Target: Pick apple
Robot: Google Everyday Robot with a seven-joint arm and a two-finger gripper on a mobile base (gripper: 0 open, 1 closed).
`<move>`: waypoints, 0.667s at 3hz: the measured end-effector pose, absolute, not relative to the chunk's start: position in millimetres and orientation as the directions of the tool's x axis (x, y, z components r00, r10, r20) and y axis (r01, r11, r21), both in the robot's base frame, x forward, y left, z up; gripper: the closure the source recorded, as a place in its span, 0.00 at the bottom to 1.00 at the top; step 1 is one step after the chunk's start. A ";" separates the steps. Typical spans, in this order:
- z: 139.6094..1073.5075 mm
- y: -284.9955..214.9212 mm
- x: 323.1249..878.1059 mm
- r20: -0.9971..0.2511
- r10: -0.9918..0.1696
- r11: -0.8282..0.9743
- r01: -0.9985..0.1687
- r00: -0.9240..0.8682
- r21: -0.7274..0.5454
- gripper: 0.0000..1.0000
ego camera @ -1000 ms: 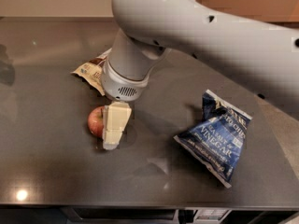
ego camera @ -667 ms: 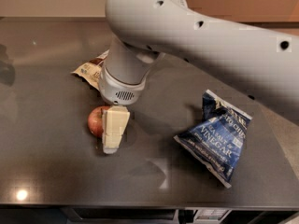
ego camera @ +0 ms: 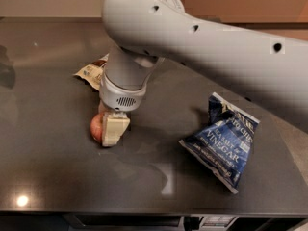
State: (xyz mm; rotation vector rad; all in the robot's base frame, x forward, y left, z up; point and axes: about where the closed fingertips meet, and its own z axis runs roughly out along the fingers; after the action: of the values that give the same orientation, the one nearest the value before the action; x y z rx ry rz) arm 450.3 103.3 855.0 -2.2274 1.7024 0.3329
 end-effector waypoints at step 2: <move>881.5 88.5 450.3 -0.438 -0.857 -0.255 -0.962 0.270 -0.094 0.85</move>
Offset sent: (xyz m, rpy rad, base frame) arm 0.0007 -0.0329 0.0651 0.1722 0.0755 0.0549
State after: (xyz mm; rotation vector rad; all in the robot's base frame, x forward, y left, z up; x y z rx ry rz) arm 450.3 88.5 881.5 -2.2054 1.6586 0.4280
